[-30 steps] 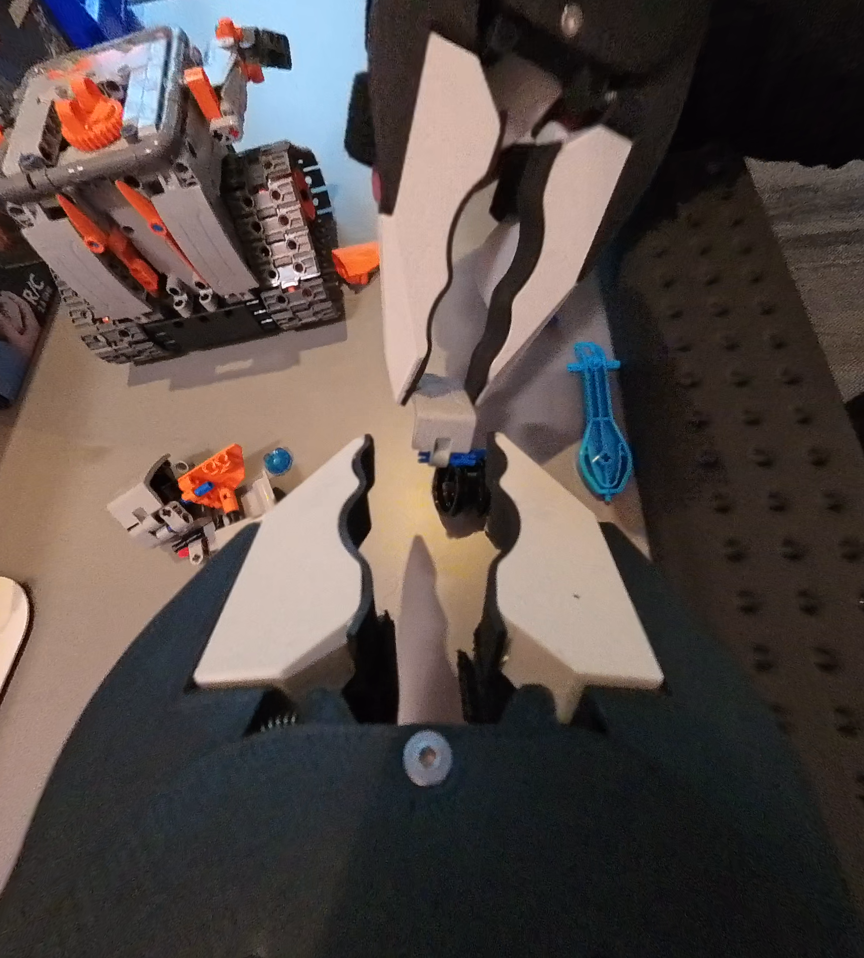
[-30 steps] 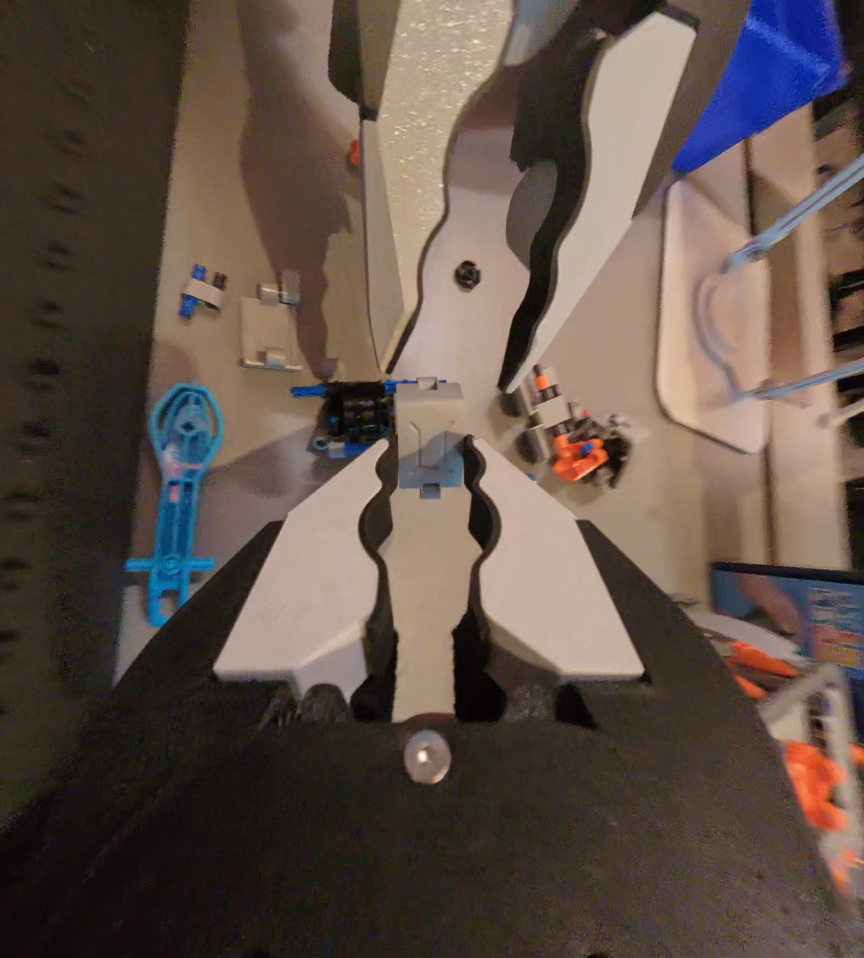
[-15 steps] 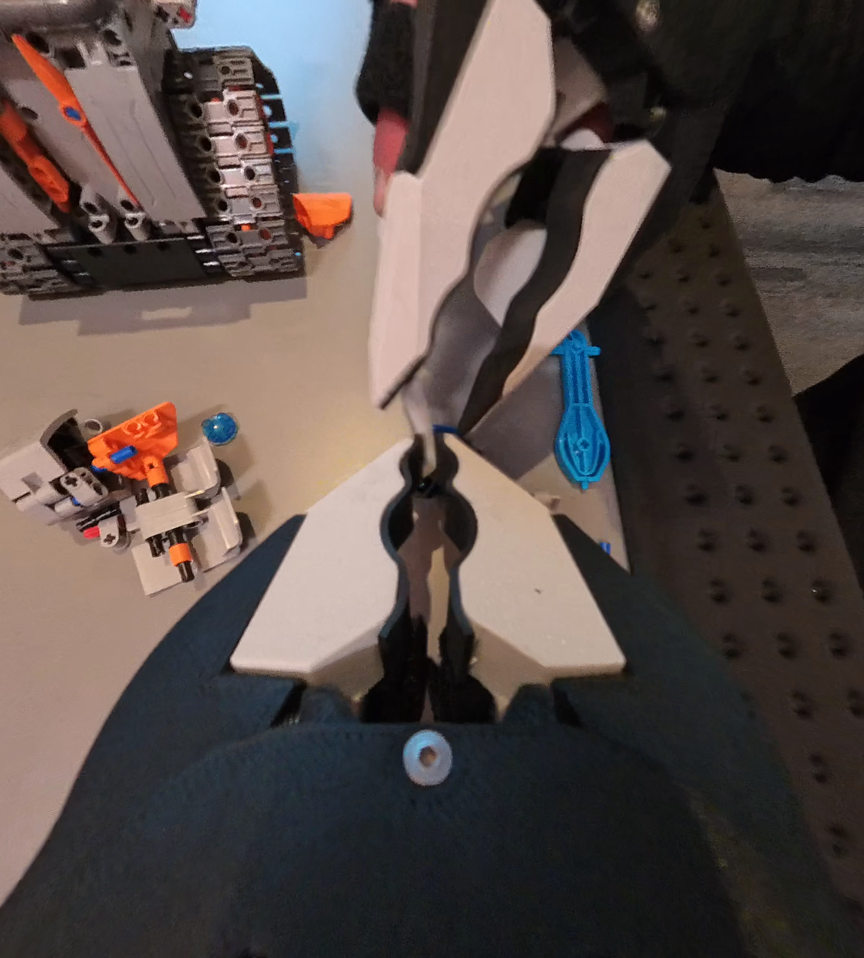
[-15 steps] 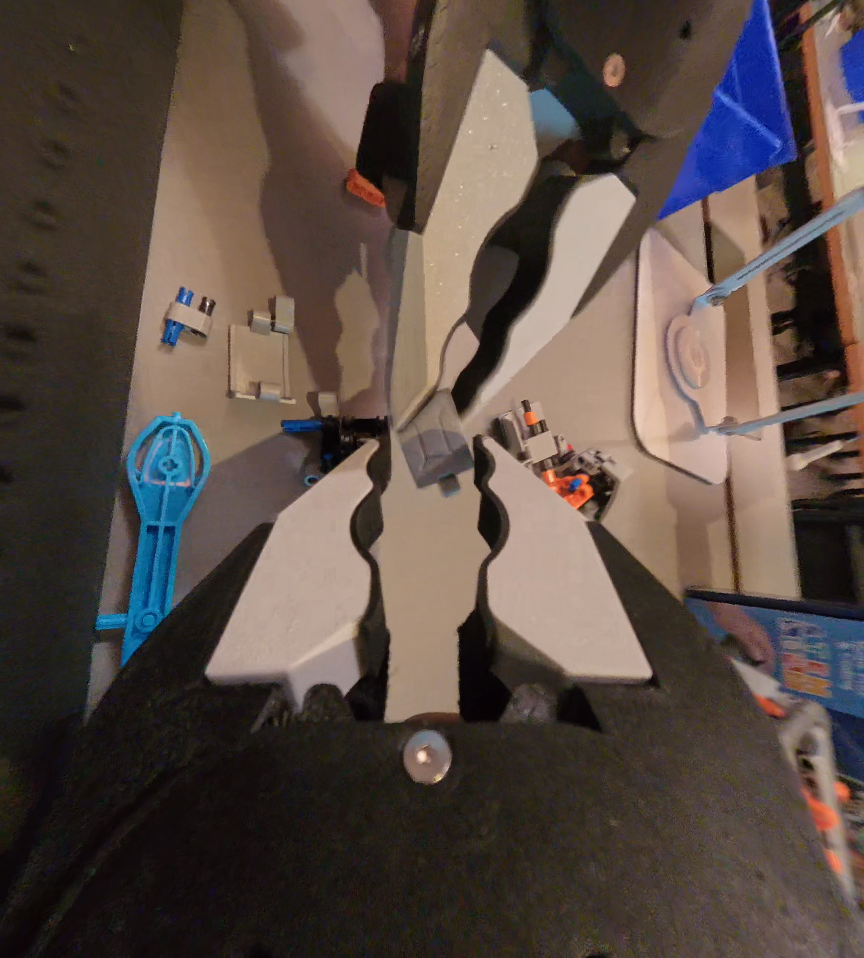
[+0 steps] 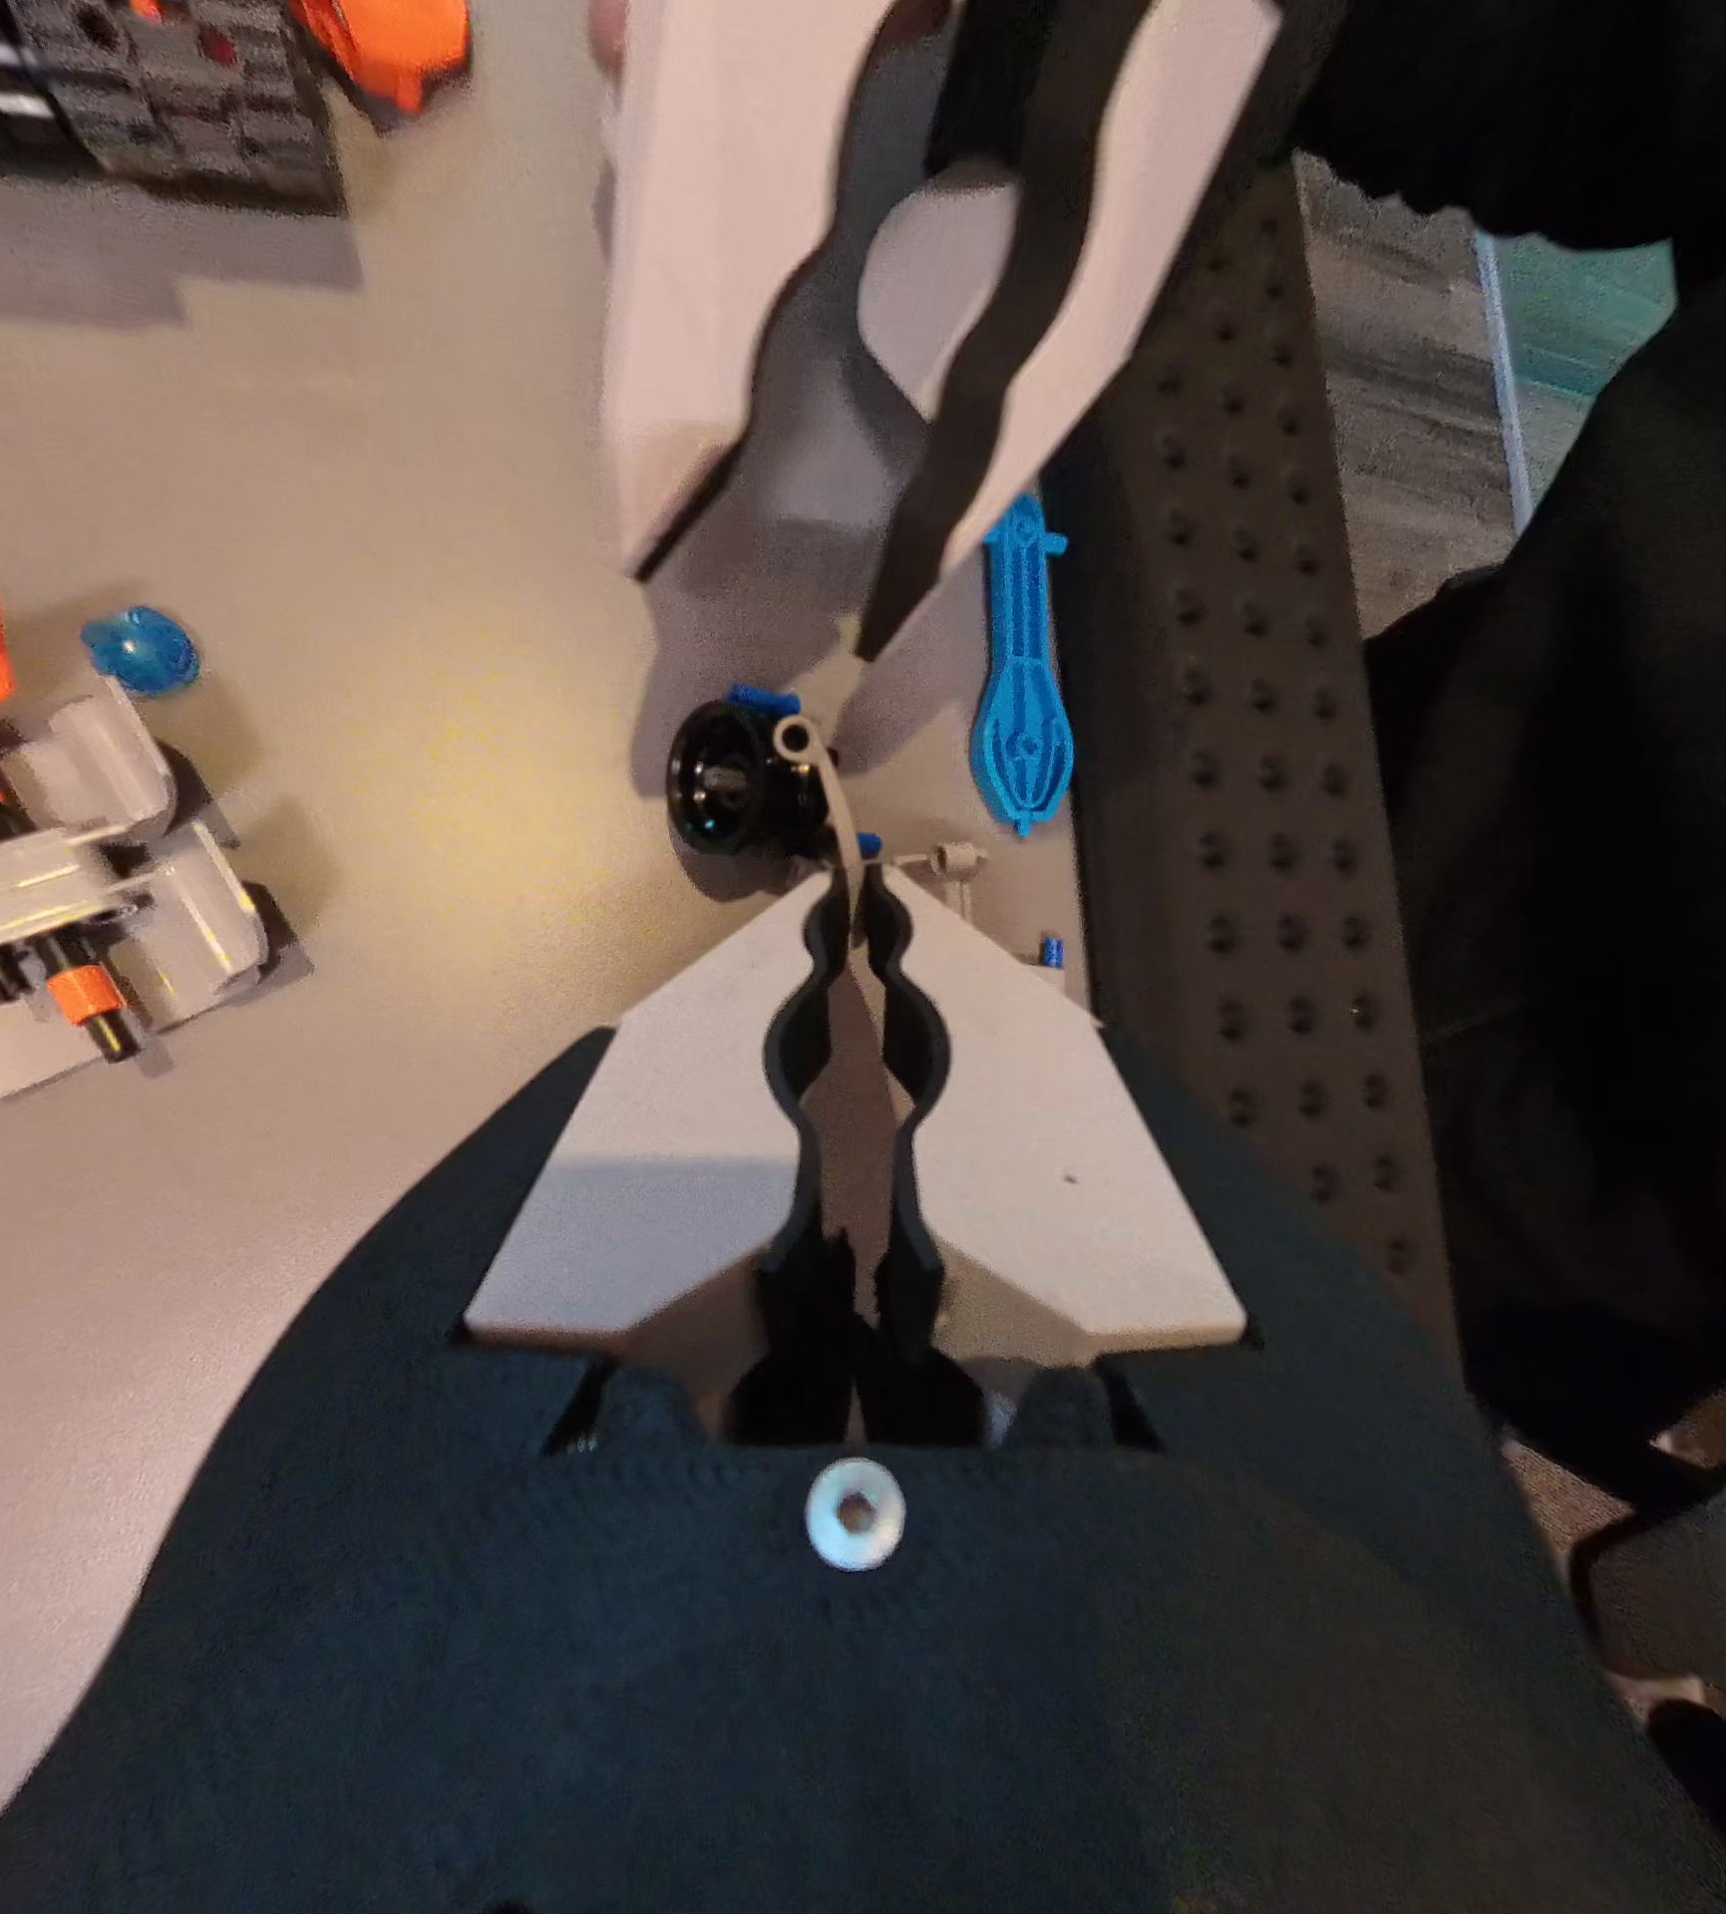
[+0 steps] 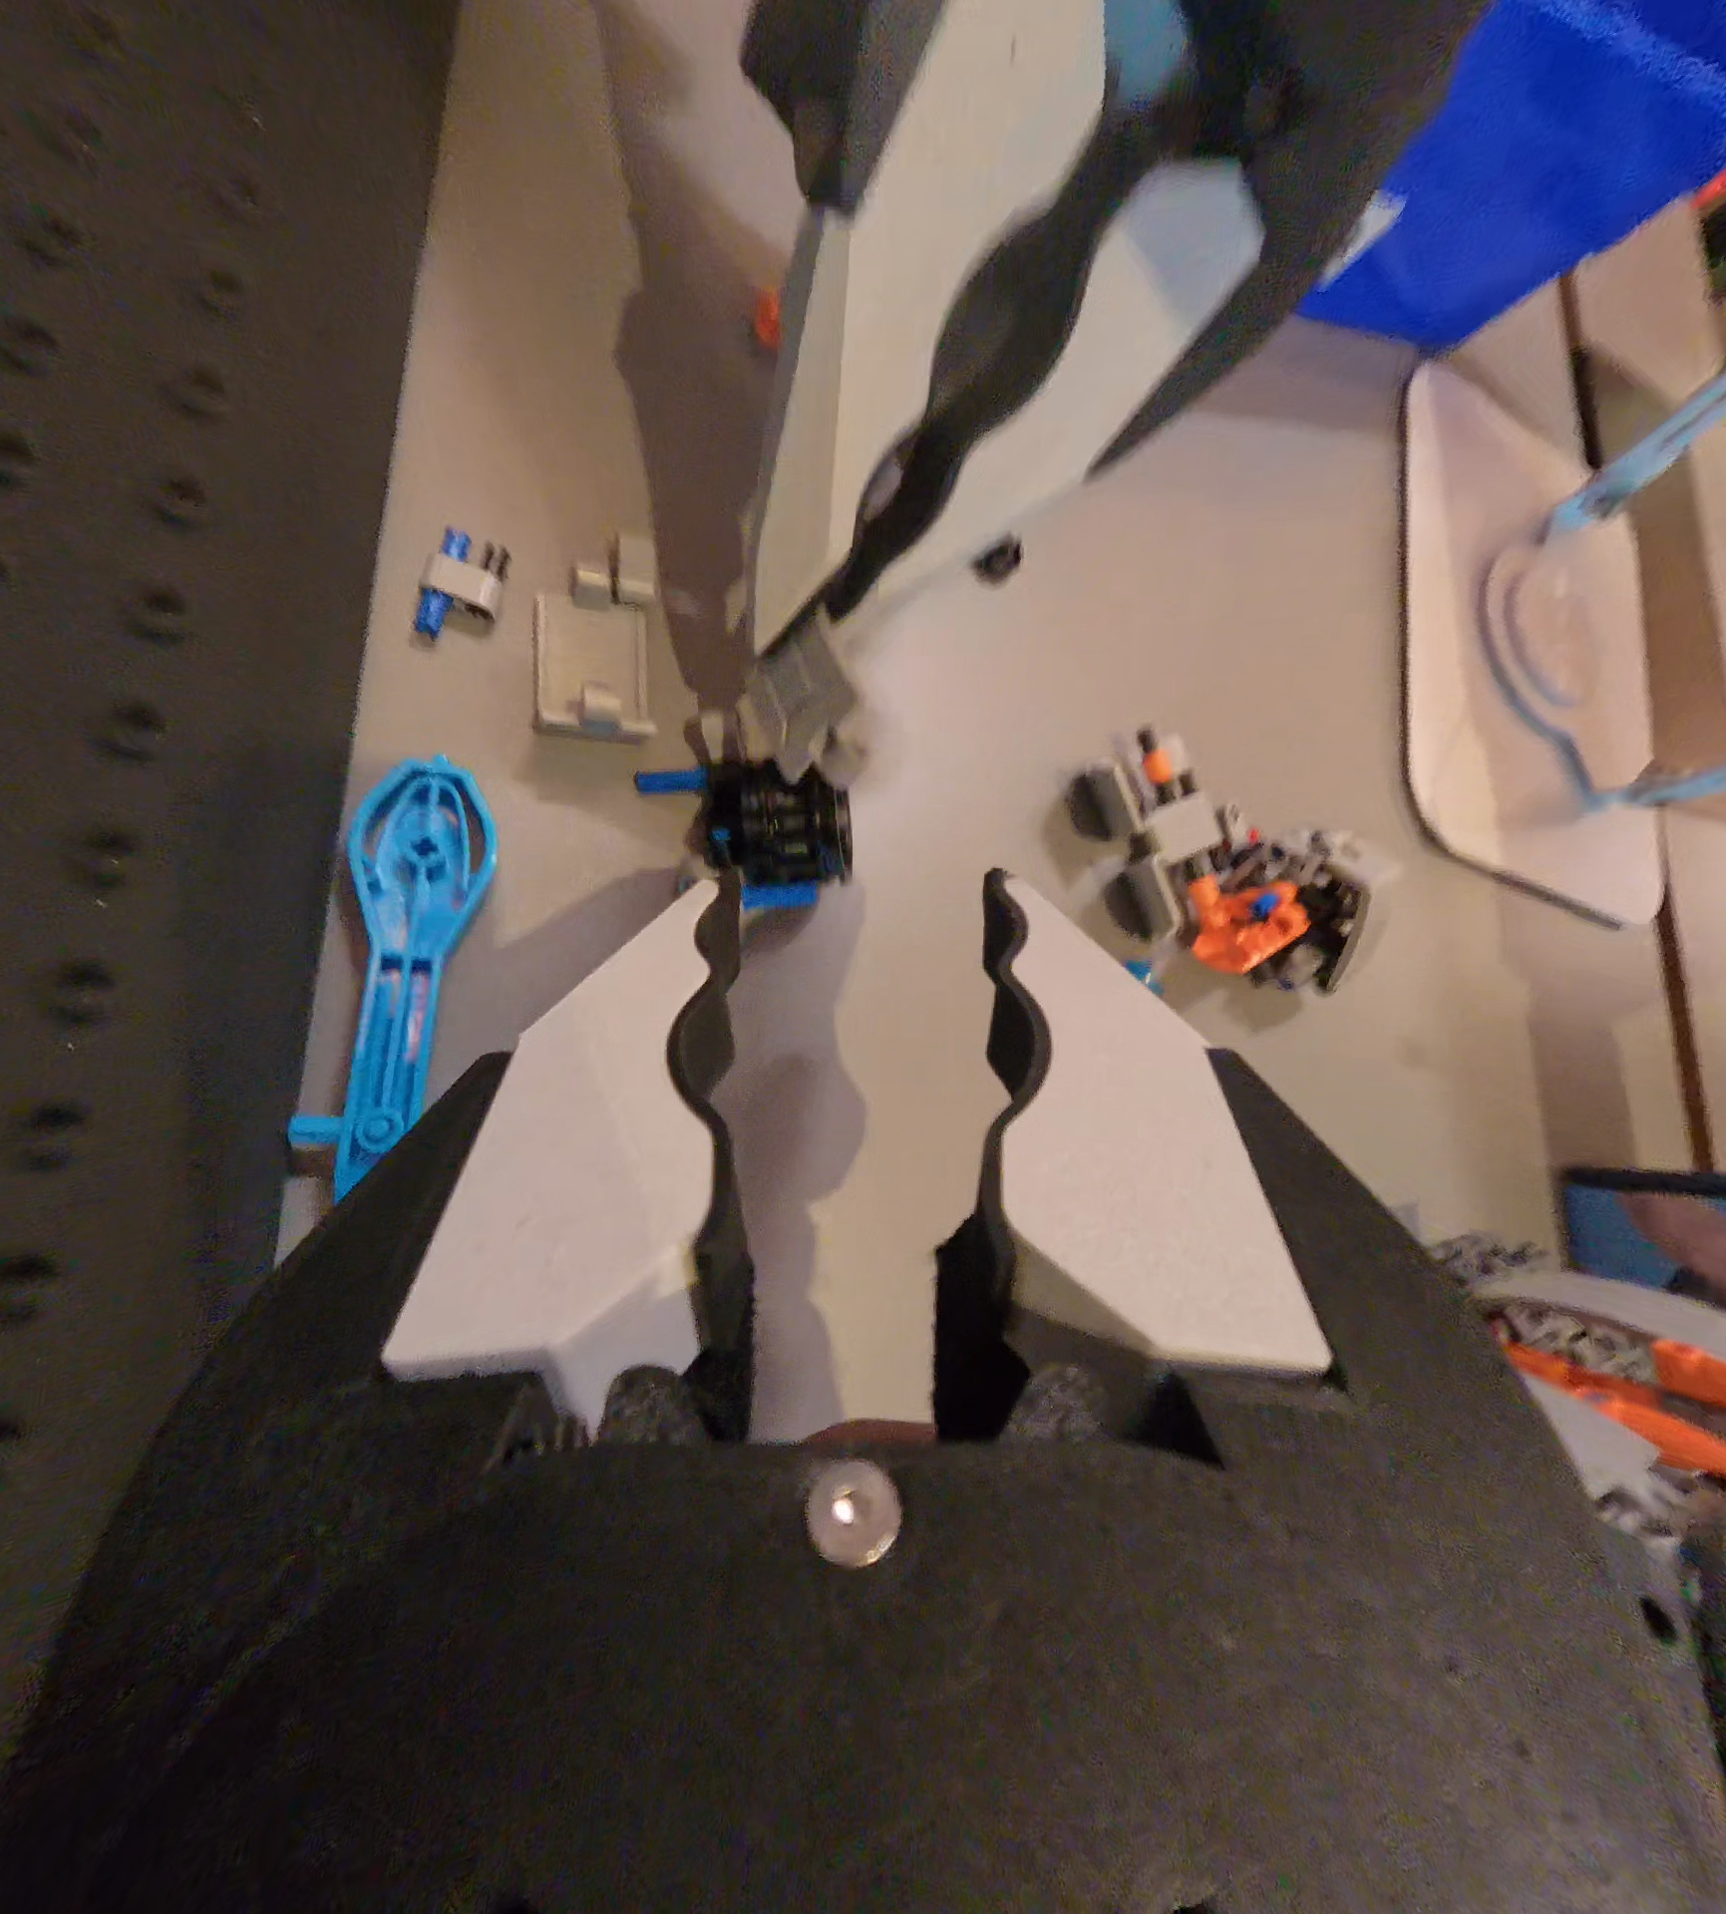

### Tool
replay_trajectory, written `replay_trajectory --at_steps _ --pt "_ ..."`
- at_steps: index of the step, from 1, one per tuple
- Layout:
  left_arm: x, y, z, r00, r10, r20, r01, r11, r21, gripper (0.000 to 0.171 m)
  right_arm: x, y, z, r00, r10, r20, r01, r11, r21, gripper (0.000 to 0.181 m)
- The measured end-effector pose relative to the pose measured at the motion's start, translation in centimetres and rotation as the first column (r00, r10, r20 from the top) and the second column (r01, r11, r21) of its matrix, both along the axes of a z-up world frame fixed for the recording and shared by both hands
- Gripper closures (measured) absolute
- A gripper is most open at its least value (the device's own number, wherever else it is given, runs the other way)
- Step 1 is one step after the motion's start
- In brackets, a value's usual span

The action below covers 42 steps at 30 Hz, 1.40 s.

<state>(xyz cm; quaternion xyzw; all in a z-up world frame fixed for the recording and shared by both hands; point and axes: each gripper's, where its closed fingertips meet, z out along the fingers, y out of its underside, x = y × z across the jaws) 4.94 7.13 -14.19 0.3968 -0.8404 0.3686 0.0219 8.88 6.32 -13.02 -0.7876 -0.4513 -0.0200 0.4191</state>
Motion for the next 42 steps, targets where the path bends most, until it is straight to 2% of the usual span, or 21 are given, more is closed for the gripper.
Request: replay_trajectory --at_steps 4,7,11,14,19,26,29,31,33,37,40,42 --pt "-0.1 -0.3 -0.6 0.994 -0.025 -0.102 0.024 1.0 -0.012 0.171 -2.0 0.3 1.7 0.997 0.066 0.048 -0.072 0.99 0.119 0.142" --pt "0.0 -0.9 0.1 0.99 -0.046 -0.13 0.039 0.998 -0.051 0.171 -2.4 0.5 0.7 0.98 0.08 0.181 -0.104 0.986 0.13 0.148" --pt "0.1 -1.3 0.5 0.984 -0.049 -0.17 0.037 0.997 -0.074 0.171 -2.9 0.6 0.5 0.957 0.099 0.273 -0.147 0.976 0.163 0.156" --pt "0.7 -1.4 1.2 0.984 -0.025 -0.177 -0.001 0.99 -0.143 0.171 -3.1 0.5 0.7 0.95 0.103 0.296 -0.163 0.969 0.186 0.165" --pt "0.9 -1.3 2.1 0.981 -0.013 -0.196 -0.04 0.964 -0.262 0.171 -2.9 0.4 1.0 0.961 0.104 0.258 -0.152 0.973 0.176 0.149" --pt "0.9 -1.2 1.1 0.969 -0.025 -0.246 -0.034 0.972 -0.233 0.171 -2.3 1.1 -0.4 0.965 0.08 0.25 -0.11 0.988 0.109 0.157" --pt "1.8 -0.4 1.2 0.98 0.031 -0.198 -0.068 0.981 -0.184 0.161 -1.7 1.5 -0.2 0.99 0.048 0.131 -0.059 0.995 0.077 0.157" --pt "2.1 0.0 1.5 0.989 0.07 -0.13 -0.09 0.984 -0.153 0.141 -1.5 1.5 -0.3 0.998 0.04 0.041 -0.041 0.998 0.037 0.158" --pt "2.2 1.3 0.8 0.994 0.109 -0.006 -0.109 0.993 -0.034 0.123 -1.1 1.7 -0.5 1.0 0.015 -0.008 -0.015 1.0 0.019 0.158" --pt "1.7 1.8 0.6 0.965 0.094 0.244 -0.117 0.99 0.083 0.124 -1.3 1.6 -0.7 0.995 0.01 -0.094 -0.011 1.0 -0.007 0.158" --pt "1.1 2.1 -0.7 0.938 0.041 0.344 -0.139 0.954 0.266 0.12 -1.3 1.8 -1.1 0.992 0.002 -0.122 -0.004 1.0 -0.02 0.158" --pt "1.1 2.0 -0.9 0.913 0.01 0.409 -0.16 0.929 0.334 0.12 -1.3 1.9 -1.2 0.99 -0.004 -0.138 0.0 1.0 -0.028 0.158"
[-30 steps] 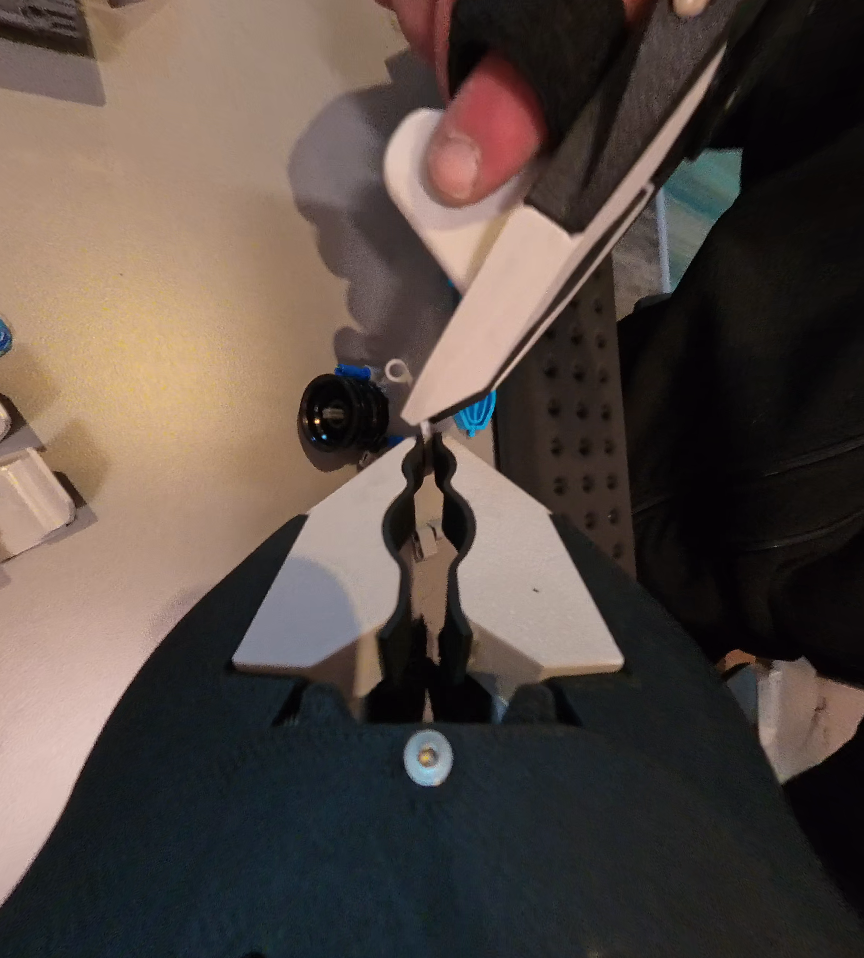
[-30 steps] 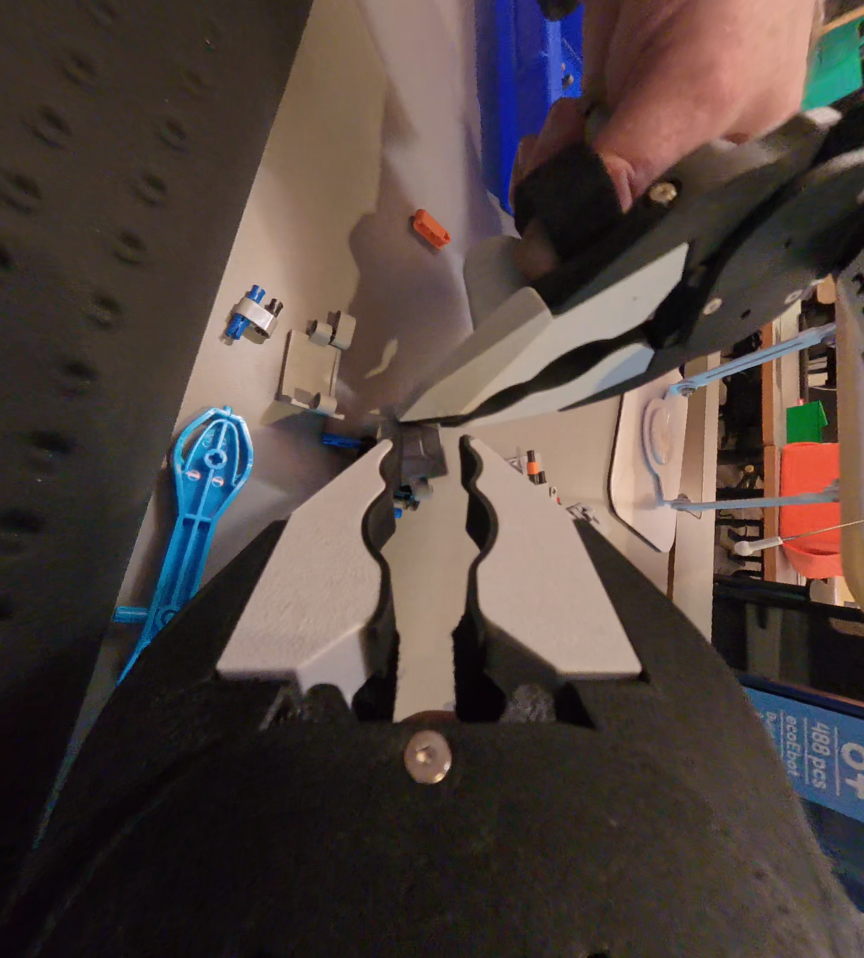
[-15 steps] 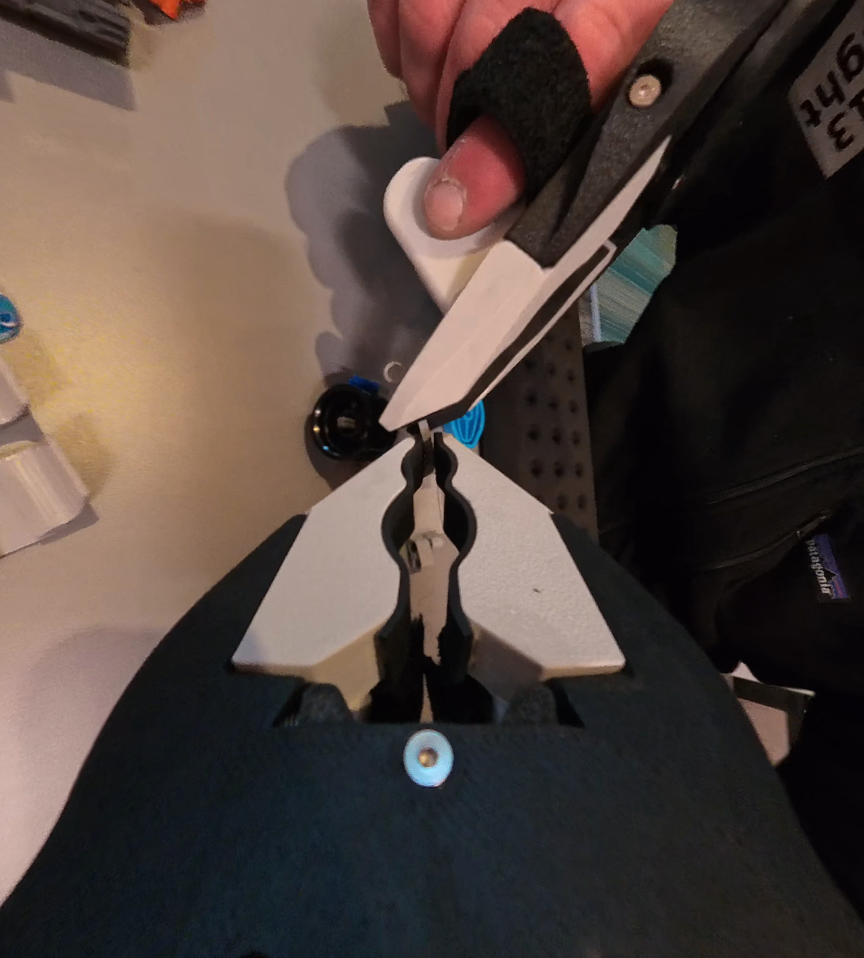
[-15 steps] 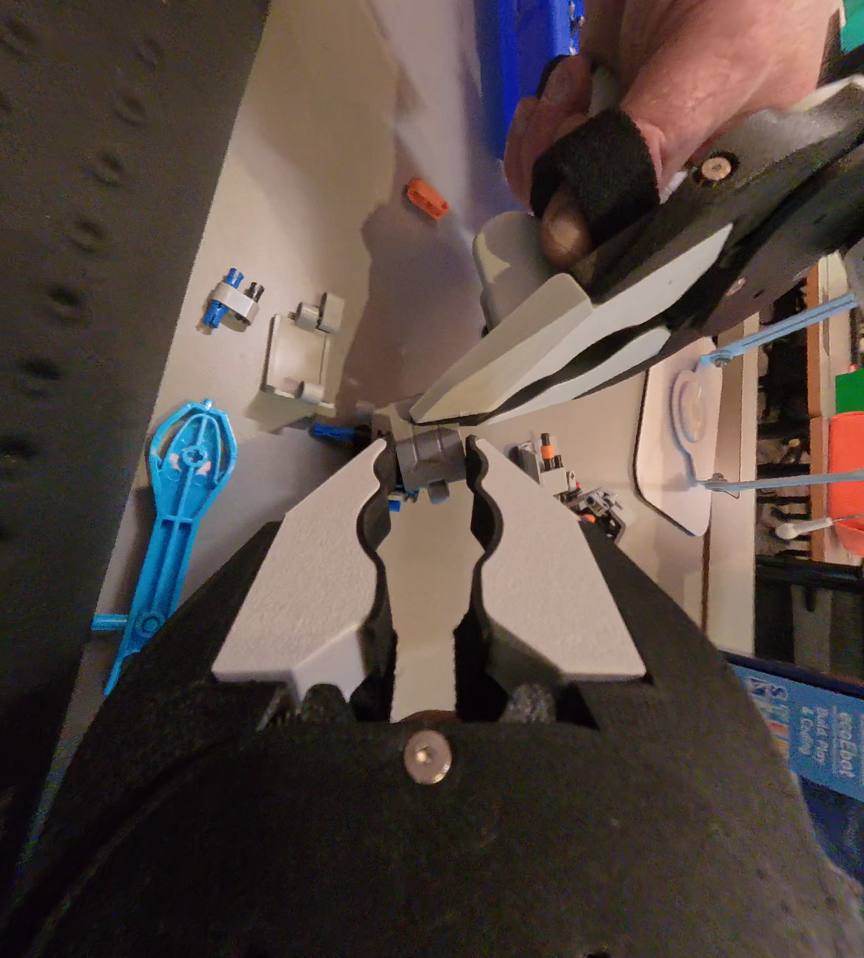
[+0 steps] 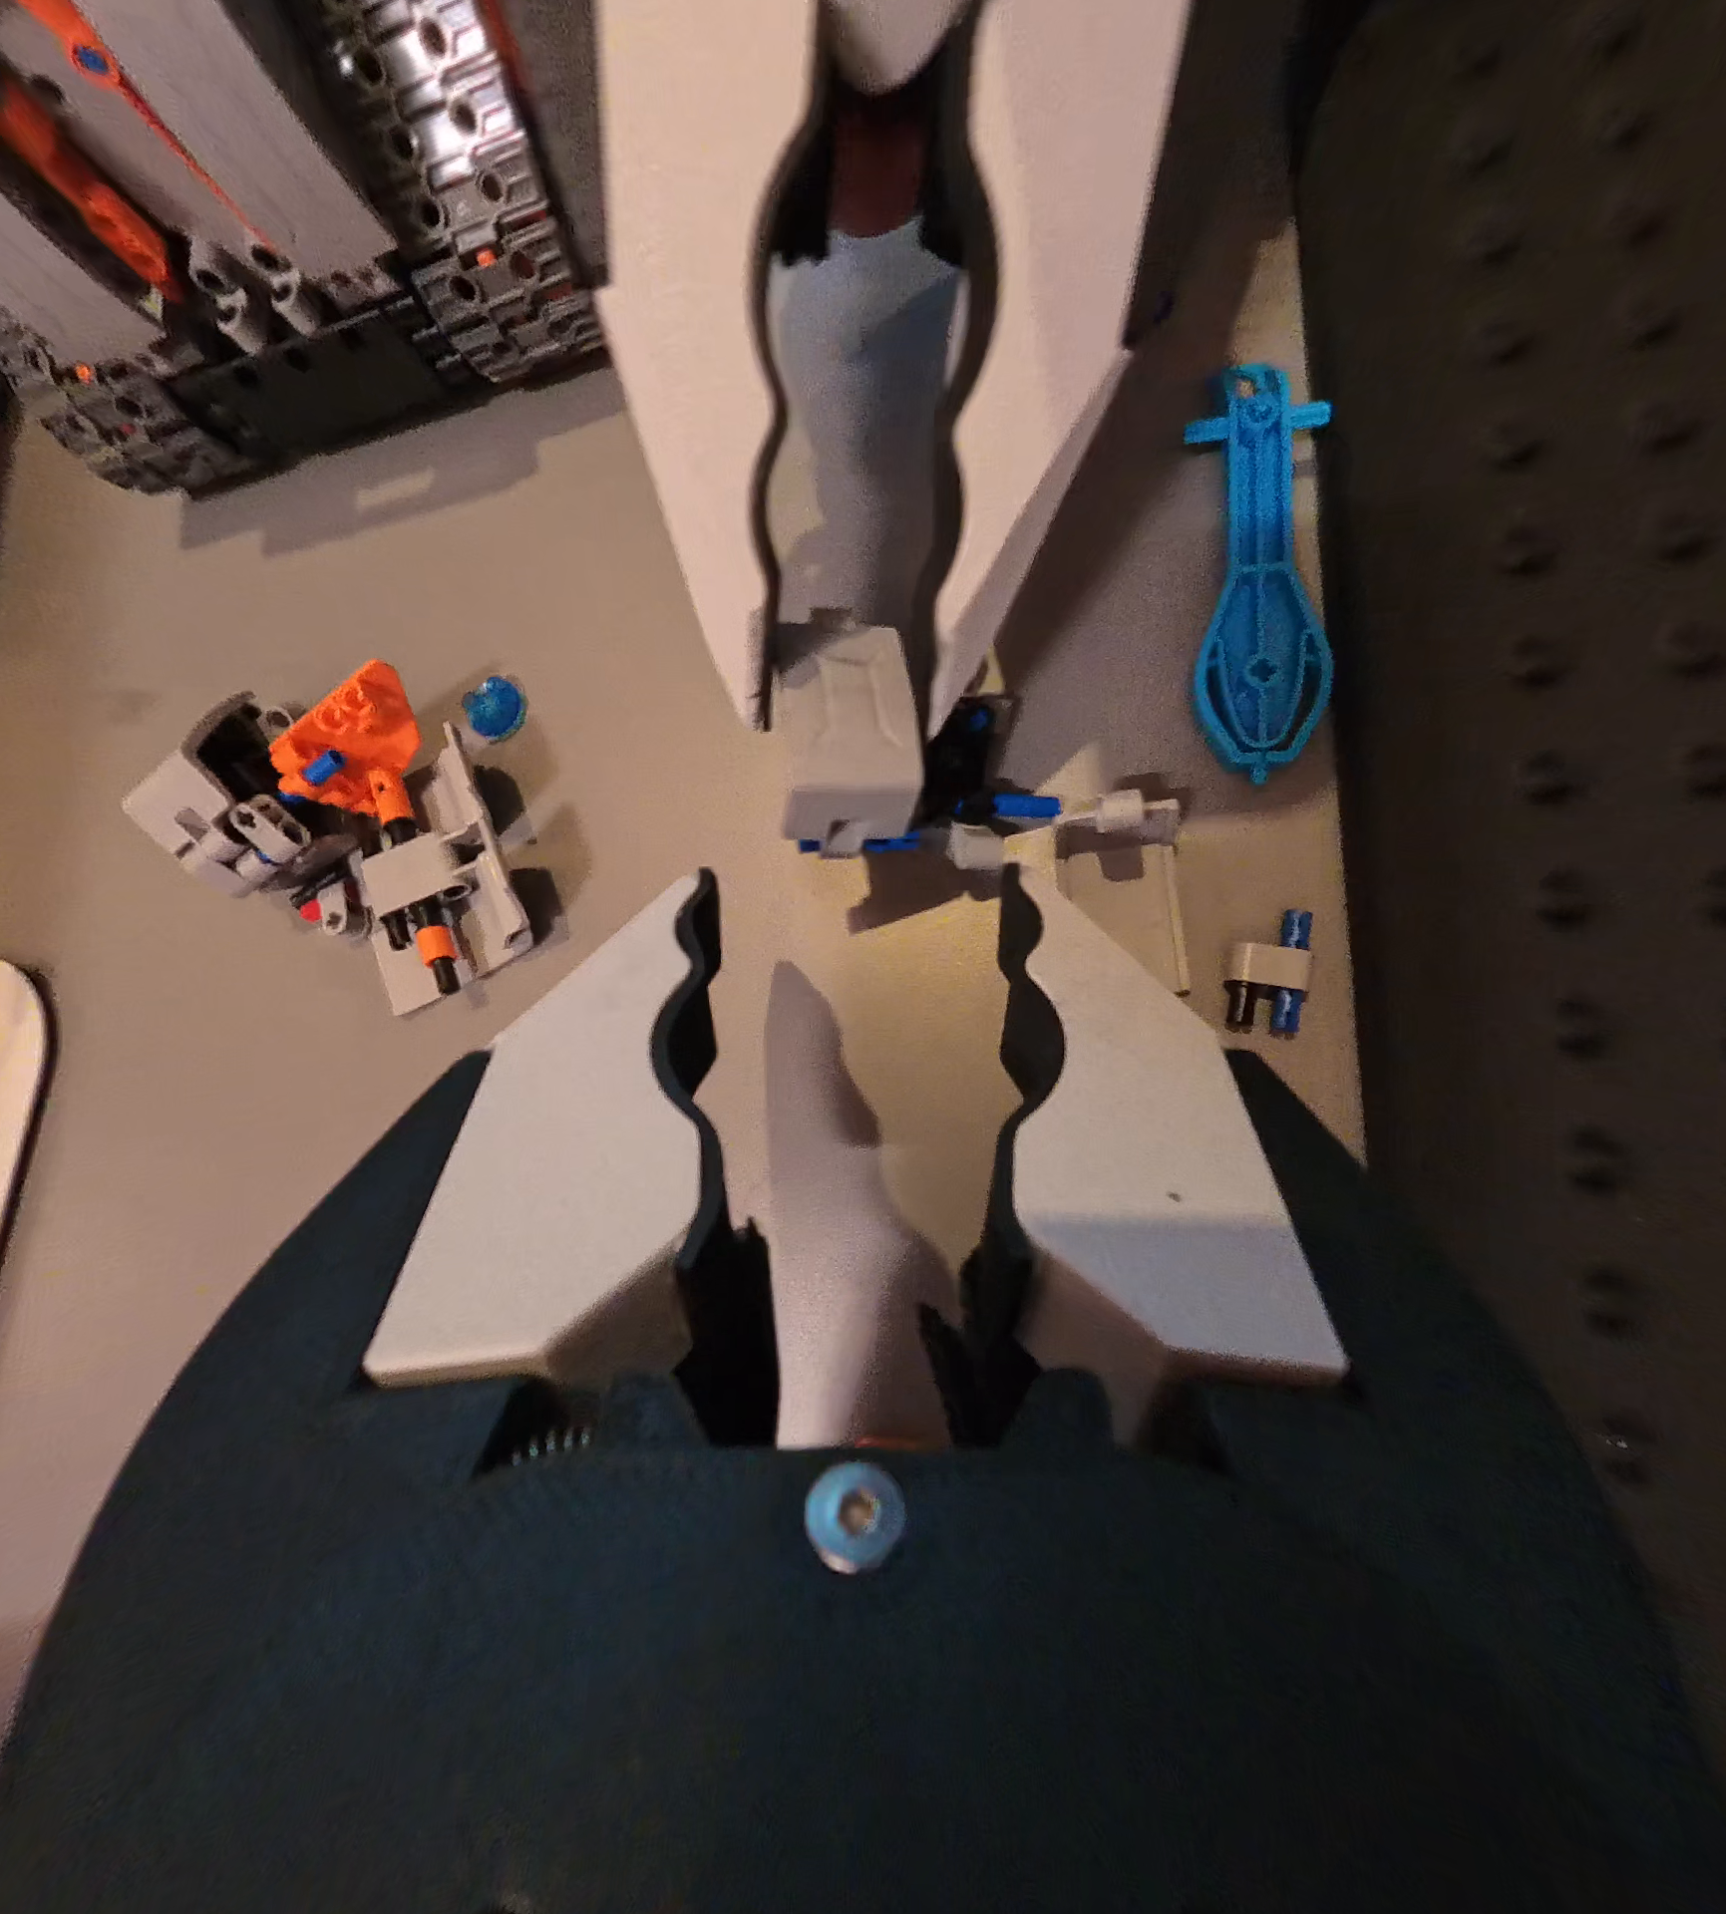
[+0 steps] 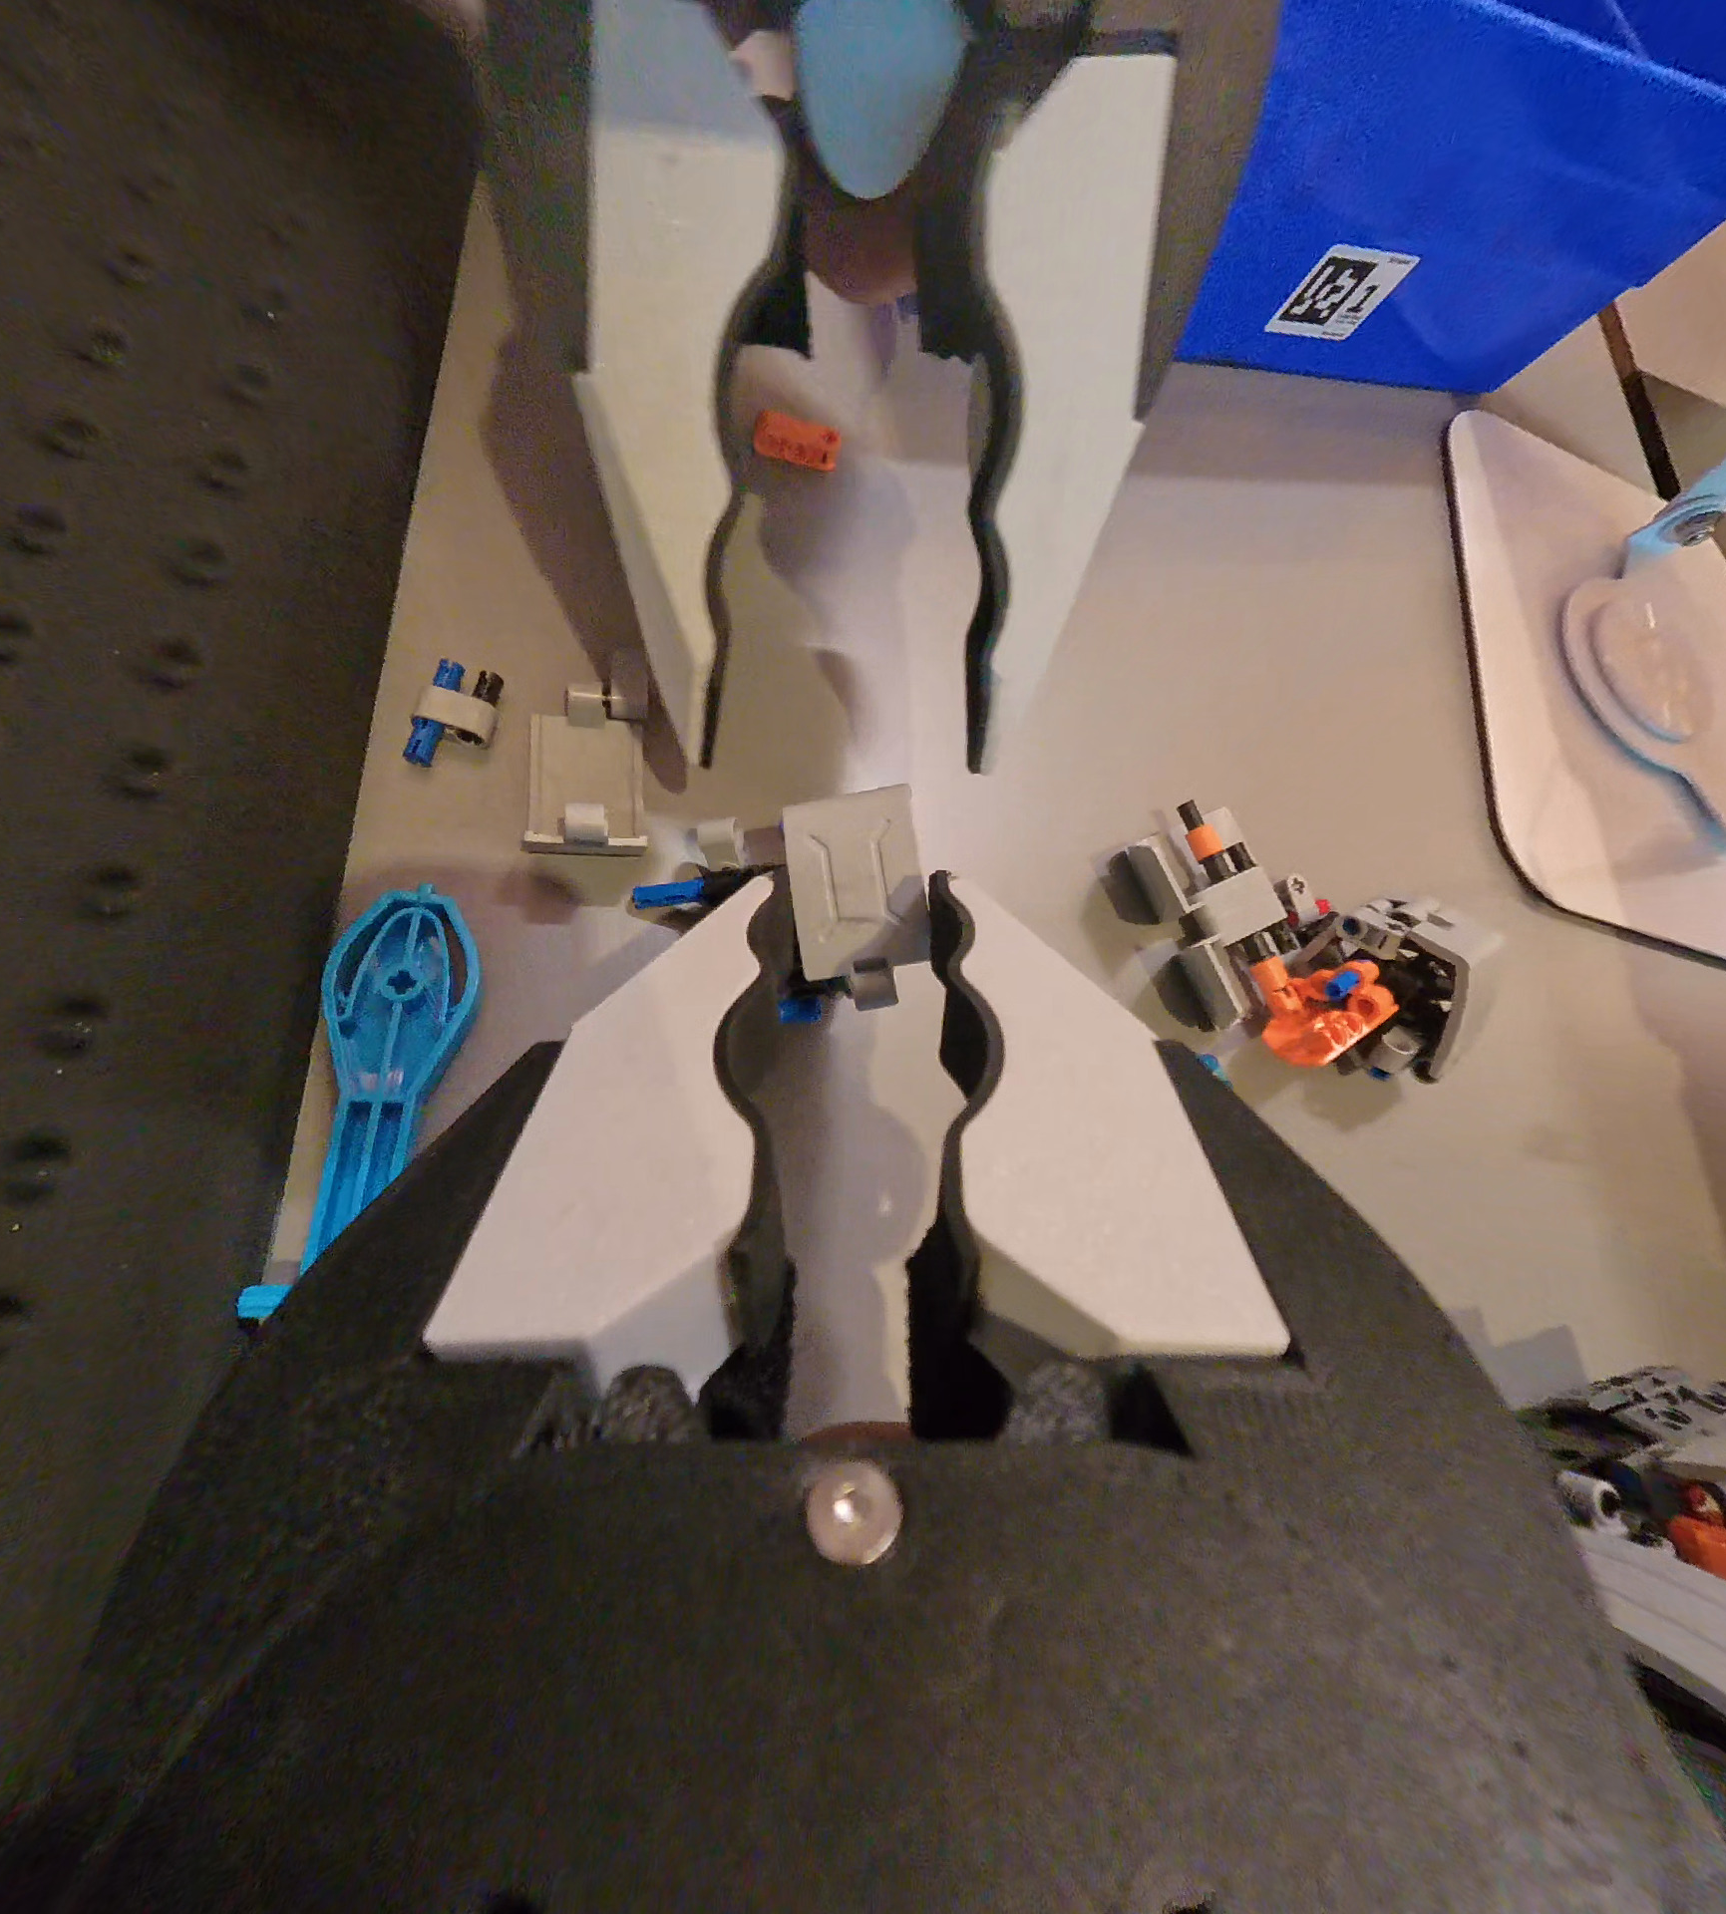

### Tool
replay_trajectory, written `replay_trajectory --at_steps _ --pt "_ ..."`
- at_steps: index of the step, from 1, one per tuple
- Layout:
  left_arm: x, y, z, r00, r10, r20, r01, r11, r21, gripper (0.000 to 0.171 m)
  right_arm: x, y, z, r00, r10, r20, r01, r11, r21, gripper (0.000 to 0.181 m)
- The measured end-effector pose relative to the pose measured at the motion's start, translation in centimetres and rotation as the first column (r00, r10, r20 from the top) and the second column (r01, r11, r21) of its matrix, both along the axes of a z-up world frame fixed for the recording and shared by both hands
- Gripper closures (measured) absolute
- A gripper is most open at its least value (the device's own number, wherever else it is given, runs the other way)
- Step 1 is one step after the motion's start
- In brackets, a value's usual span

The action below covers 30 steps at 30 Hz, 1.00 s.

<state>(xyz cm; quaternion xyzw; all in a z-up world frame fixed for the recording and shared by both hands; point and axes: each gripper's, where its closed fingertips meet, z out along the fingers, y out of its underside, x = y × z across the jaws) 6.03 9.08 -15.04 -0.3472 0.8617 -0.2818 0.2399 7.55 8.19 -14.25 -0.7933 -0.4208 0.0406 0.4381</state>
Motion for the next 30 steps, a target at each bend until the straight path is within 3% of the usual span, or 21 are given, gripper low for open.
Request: replay_trajectory --at_steps 5,20,26,30 --pt "0.1 0.0 -1.5 0.999 -0.001 0.044 -0.006 0.987 0.16 0.118 -0.2 -0.1 -0.2 0.999 0.007 -0.044 -0.008 1.0 -0.017 0.158" --pt "0.9 -1.1 -1.8 0.996 -0.001 0.089 -0.007 0.996 0.093 0.14 -0.3 -0.6 -0.5 0.994 0.019 -0.104 -0.026 0.998 -0.063 0.157" --pt "1.3 -1.0 -1.5 0.995 0.007 0.099 -0.015 0.997 0.077 0.126 0.5 -0.3 0.2 0.995 -0.025 -0.094 0.022 0.999 -0.038 0.158" --pt "1.3 -1.1 -1.5 0.995 -0.016 0.099 0.007 0.997 0.083 0.125 0.7 -0.5 0.1 0.996 -0.045 -0.083 0.04 0.998 -0.057 0.158"
